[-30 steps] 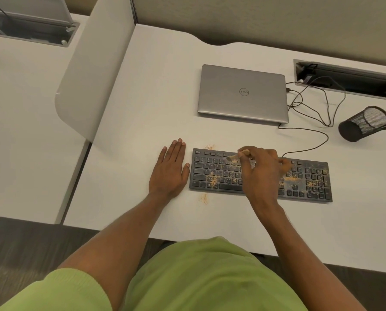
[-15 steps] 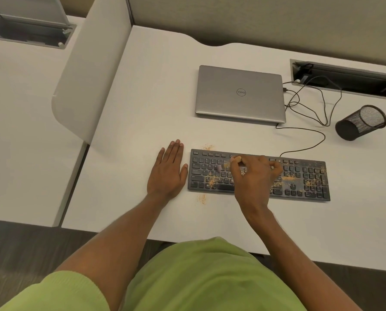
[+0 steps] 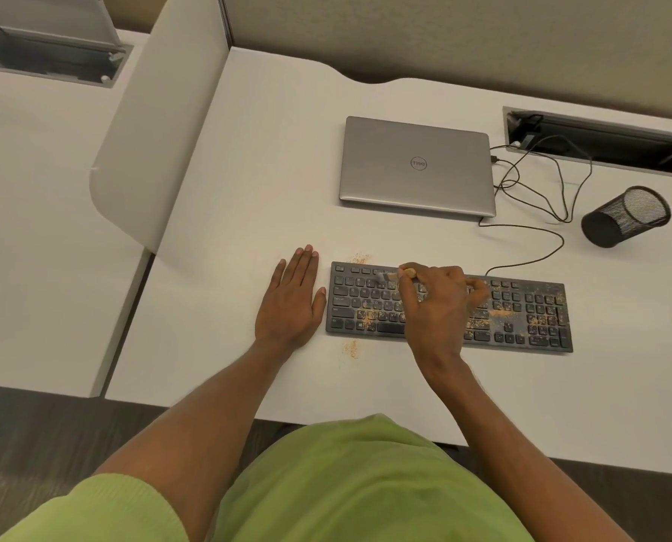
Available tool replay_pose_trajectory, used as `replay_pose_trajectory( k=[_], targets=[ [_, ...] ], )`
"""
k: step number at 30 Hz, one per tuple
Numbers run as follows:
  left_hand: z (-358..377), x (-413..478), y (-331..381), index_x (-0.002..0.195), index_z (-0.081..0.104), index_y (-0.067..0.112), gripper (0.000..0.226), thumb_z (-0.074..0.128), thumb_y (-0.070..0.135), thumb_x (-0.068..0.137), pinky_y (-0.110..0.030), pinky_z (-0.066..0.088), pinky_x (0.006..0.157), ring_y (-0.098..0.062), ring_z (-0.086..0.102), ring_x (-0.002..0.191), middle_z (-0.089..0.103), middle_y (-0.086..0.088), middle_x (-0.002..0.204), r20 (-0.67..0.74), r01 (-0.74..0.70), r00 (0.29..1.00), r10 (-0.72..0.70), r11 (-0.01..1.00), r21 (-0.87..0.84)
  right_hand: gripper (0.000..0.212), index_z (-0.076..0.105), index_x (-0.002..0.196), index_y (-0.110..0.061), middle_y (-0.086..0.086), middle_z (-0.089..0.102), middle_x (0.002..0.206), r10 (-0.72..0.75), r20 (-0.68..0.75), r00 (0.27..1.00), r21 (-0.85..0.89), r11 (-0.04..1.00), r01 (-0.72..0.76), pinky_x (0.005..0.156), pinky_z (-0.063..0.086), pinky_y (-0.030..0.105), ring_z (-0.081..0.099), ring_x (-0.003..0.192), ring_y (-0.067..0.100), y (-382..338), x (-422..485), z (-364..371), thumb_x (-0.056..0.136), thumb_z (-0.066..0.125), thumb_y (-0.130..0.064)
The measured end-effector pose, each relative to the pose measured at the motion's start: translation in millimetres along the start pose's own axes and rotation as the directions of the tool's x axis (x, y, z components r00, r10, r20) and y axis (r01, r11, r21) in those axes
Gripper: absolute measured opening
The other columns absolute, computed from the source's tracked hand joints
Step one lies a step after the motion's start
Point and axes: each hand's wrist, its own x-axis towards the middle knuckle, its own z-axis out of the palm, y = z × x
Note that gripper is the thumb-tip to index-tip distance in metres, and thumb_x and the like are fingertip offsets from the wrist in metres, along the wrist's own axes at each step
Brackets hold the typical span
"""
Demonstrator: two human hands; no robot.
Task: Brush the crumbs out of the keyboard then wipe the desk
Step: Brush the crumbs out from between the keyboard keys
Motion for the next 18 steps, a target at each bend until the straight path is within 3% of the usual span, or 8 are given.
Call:
replay_pose_trajectory(
  k=[3,8,14,18],
  targets=[
    [0.0,-0.1,0.1,0.171,0.014,0.012,0.069,0.023,0.043,0.11,-0.043,0.009,0.135,-0.014,0.005,0.166,0.011,-0.003,0.179,-0.001,0.002,1.0,-0.002,1.0,0.002,0.012,0.077,0.095,-0.026,-0.016,0.064,0.081,0.004,0.016,1.0,-0.007,1.0,-0.004,0.101,0.02,0.042,0.037,0.095,-0.002,2.2,-0.9,3.0,0.099,0.067,-0.028],
    [-0.2,0.0,0.2,0.172,0.013,0.012,0.07,0.022,0.043,0.11,-0.043,0.009,0.135,-0.014,0.005,0.166,0.01,-0.003,0.18,0.005,0.004,1.0,-0.004,1.0,-0.009,0.017,0.072,0.082,-0.027,-0.014,0.067,0.076,0.021,0.025,0.999,0.016,1.0,-0.021,0.101,0.021,0.04,0.053,0.092,0.01,2.1,-0.7,2.5,0.097,0.064,-0.024],
    [-0.1,0.4,-0.2,0.172,0.012,0.013,0.07,0.021,0.044,0.11,-0.043,0.011,0.135,-0.014,0.004,0.166,0.01,-0.003,0.18,0.01,0.005,1.0,-0.005,1.0,-0.002,0.014,0.078,0.103,-0.025,-0.012,0.072,0.085,0.031,-0.022,0.999,0.044,0.999,-0.03,0.1,0.023,0.043,0.051,0.096,0.009,-1.9,4.4,8.4,0.101,0.065,-0.031],
    [-0.6,0.2,0.0,0.172,0.012,0.013,0.07,0.021,0.044,0.11,-0.043,0.01,0.135,-0.014,0.005,0.166,0.01,-0.003,0.18,0.013,0.006,1.0,-0.006,1.0,-0.004,0.016,0.077,0.092,-0.025,-0.011,0.071,0.08,0.008,0.016,1.0,0.015,1.0,-0.008,0.102,0.02,0.04,0.055,0.093,0.013,2.2,1.1,11.3,0.101,0.063,-0.027]
  ],
)
